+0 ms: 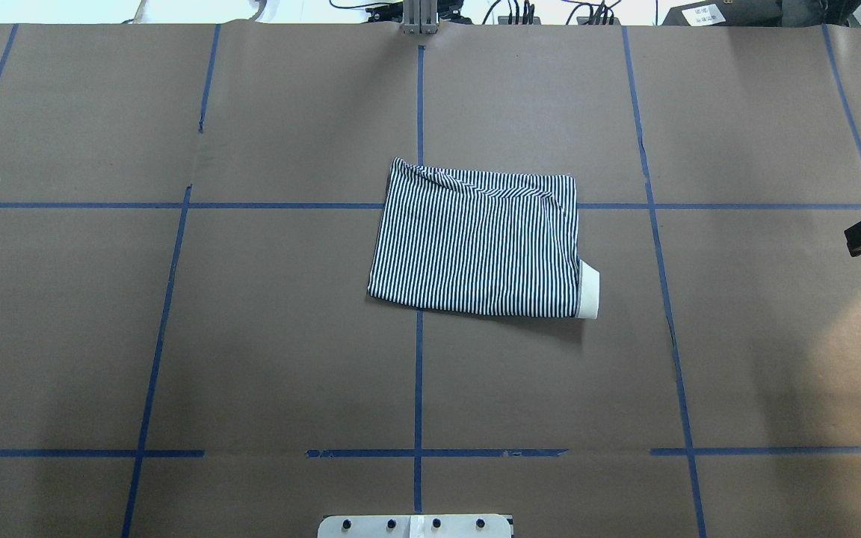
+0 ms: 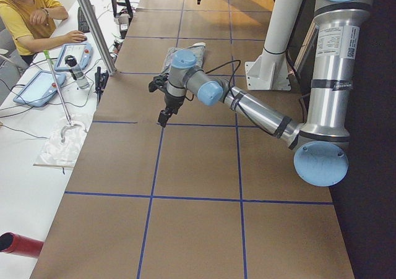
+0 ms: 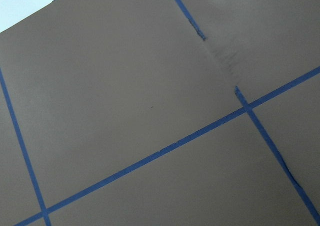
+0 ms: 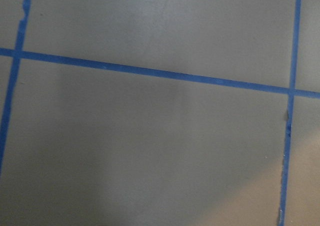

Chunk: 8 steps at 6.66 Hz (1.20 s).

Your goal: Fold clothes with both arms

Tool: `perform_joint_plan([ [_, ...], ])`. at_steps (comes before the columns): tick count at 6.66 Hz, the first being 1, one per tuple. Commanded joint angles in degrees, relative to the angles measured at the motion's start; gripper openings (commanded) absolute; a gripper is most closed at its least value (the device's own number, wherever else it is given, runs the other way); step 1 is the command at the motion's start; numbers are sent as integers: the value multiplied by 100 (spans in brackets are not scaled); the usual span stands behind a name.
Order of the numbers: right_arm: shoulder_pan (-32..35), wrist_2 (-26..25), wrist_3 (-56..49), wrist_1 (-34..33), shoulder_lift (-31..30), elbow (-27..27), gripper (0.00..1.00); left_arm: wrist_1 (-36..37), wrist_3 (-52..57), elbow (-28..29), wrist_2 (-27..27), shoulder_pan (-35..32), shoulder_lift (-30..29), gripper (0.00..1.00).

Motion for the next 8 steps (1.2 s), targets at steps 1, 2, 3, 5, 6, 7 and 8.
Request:
perform_joint_plan([
  [1, 823, 824, -751, -3, -47, -516, 100, 33, 66, 100, -720, -447, 239, 100],
  [2, 1454, 1275, -2045, -3, -186, -936, 100, 33, 127, 110, -760, -737, 450, 100],
  [3, 1974, 1315, -2972, -3, -571, -1079, 100, -1, 1033, 266, -769, -1340, 939, 100],
  [5, 2199, 1351, -3016, -73, -916, -1107, 100, 7, 2193, 1187, -1337, -2356, 1137, 100],
  [6, 2199, 1333, -3086, -12, -900, -1212, 100, -37, 2263, 1182, -1323, -2357, 1155, 100],
  [7, 2199, 1341, -3087, -3, -952, -1213, 100, -11, 2246, 1104, -1279, -2288, 1155, 100],
  [8, 2199, 1411, -3000, -29, -944, -1160, 100, -11, 2229, 1094, -1253, -2296, 1138, 100],
])
